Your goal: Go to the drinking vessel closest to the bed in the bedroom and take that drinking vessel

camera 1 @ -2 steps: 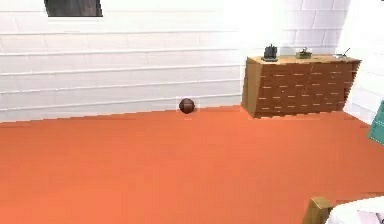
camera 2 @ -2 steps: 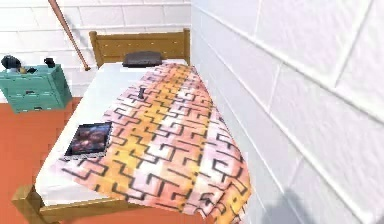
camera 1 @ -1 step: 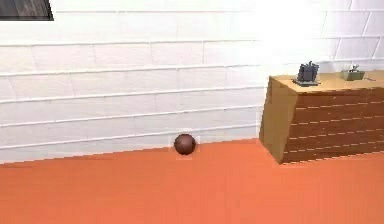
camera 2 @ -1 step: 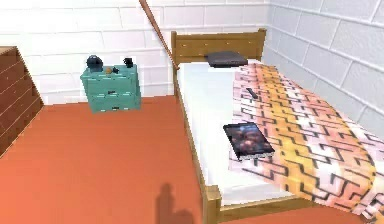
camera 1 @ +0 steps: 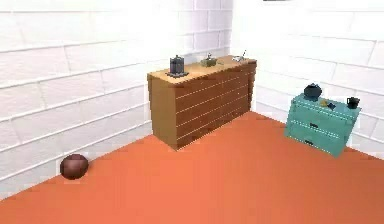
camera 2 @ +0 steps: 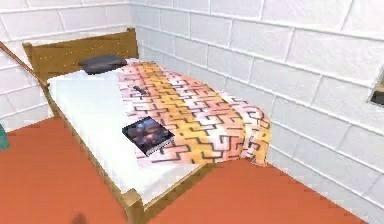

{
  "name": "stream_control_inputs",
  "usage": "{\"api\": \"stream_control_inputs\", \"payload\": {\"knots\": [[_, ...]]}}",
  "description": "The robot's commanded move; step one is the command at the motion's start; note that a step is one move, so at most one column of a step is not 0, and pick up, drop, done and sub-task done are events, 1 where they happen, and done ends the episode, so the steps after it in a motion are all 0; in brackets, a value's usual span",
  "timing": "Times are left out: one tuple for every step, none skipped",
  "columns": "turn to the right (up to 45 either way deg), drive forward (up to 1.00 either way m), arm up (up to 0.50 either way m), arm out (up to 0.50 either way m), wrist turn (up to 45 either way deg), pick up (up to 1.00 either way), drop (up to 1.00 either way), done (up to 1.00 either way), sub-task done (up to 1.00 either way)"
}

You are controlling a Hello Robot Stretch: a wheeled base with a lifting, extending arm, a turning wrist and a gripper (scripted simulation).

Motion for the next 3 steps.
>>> {"api": "stream_control_inputs", "payload": {"knots": [[0.0, 0.5, 0.0, 0.0, 0.0, 0.0, 0.0, 0.0, 0.0], [45.0, 0.0, 0.0, 0.0, 0.0, 0.0, 0.0, 0.0, 0.0], [0.0, 1.0, 0.0, 0.0, 0.0, 0.0, 0.0, 0.0, 0.0]]}}
